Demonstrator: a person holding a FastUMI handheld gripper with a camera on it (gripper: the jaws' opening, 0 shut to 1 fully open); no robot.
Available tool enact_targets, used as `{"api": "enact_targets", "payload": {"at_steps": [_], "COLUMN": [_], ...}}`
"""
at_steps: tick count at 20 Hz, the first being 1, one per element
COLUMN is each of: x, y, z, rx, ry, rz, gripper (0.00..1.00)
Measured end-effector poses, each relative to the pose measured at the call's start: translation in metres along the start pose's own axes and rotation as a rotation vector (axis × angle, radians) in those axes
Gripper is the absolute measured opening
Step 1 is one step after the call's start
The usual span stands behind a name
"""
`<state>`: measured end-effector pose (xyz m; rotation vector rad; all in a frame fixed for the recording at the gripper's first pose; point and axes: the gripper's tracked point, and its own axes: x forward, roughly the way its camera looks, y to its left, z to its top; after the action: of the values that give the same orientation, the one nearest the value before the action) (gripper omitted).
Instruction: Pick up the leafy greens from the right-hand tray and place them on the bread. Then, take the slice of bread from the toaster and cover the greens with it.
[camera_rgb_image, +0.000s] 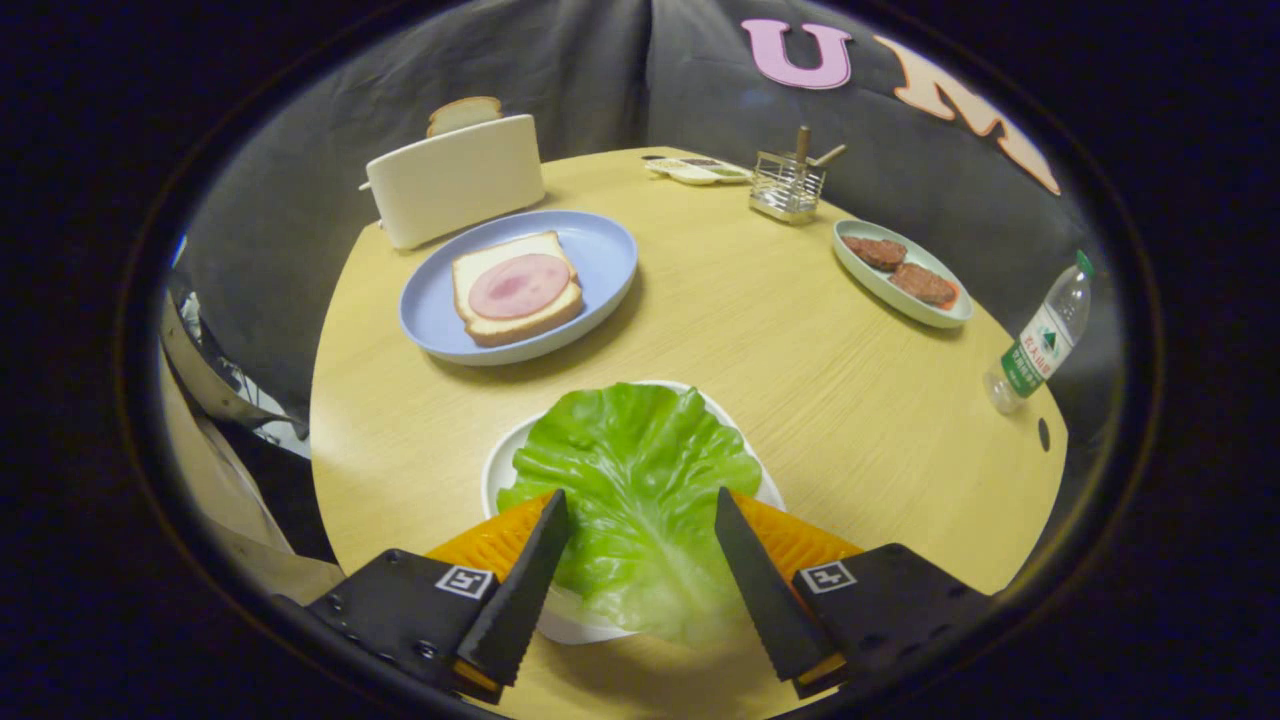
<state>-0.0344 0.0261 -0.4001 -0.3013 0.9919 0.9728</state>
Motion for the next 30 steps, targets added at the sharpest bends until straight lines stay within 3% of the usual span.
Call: {"api": "enact_targets", "payload": {"at_steps": [1, 12, 14, 30], "x": [0.002, 0.007, -0.001, -0.046], "y": [0.0, -0.001, -0.002, 0.038], "z": [0.0, 0.005, 0.01, 0.108], "rx": [0.006, -0.01, 0.008, -0.022], "ry": [0.0, -0.016, -0.016, -0.146], "rz": [0.002, -0.037, -0.046, -0.142], "gripper": [0.95, 0.09, 0.03, 0.03]}}
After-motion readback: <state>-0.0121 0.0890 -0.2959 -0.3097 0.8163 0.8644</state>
